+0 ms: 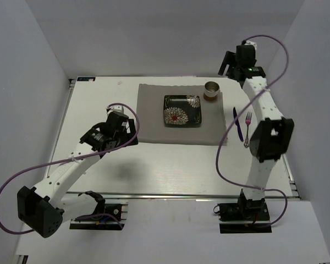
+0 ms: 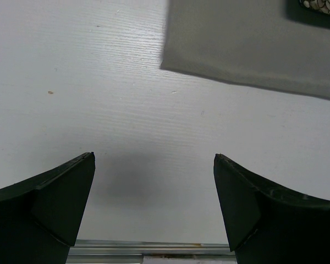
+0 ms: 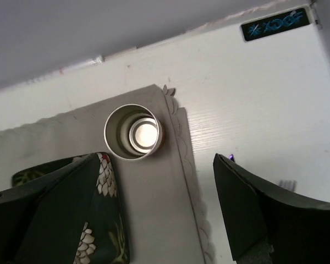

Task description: Set the dinner table for one person

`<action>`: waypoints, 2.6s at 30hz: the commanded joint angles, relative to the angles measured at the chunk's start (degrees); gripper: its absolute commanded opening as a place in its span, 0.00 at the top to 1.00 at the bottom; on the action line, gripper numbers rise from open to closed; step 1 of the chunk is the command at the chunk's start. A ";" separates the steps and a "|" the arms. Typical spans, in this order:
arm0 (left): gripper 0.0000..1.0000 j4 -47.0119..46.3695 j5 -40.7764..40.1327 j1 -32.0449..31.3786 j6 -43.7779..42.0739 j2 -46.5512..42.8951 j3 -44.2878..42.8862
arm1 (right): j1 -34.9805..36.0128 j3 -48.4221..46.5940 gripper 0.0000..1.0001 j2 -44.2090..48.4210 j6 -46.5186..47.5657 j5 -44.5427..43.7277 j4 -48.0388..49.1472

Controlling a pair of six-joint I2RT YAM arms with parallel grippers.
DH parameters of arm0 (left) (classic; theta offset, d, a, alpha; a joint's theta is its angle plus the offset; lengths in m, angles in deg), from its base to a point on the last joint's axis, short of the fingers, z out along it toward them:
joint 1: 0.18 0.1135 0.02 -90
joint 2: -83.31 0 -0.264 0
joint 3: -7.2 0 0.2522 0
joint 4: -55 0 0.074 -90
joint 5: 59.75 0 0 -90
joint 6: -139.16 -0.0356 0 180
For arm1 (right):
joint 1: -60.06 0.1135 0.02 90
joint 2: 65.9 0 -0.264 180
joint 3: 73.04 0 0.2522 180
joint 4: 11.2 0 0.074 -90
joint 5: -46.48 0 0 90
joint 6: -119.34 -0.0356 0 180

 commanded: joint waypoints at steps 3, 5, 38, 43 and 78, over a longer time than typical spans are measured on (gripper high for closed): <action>0.02 -0.08 -0.79 0.15 0.07 -4.35 0.55 | -2.32 15.72 0.11 16.47 0.34 -1.31 2.87; 0.02 -0.08 -1.05 0.15 0.15 -4.61 0.55 | -3.29 22.68 0.11 20.97 -0.54 -4.03 4.27; 0.02 -0.60 1.49 -0.90 -0.63 -5.32 0.90 | -12.96 61.74 0.26 39.63 -1.27 4.74 9.62; 0.02 -0.69 2.72 -0.90 -0.90 -4.18 0.72 | -13.05 57.29 0.36 33.93 3.49 6.86 9.65; 0.02 -1.39 2.64 -0.90 -1.08 -5.58 1.34 | -11.03 37.04 0.54 3.86 8.24 5.72 -4.86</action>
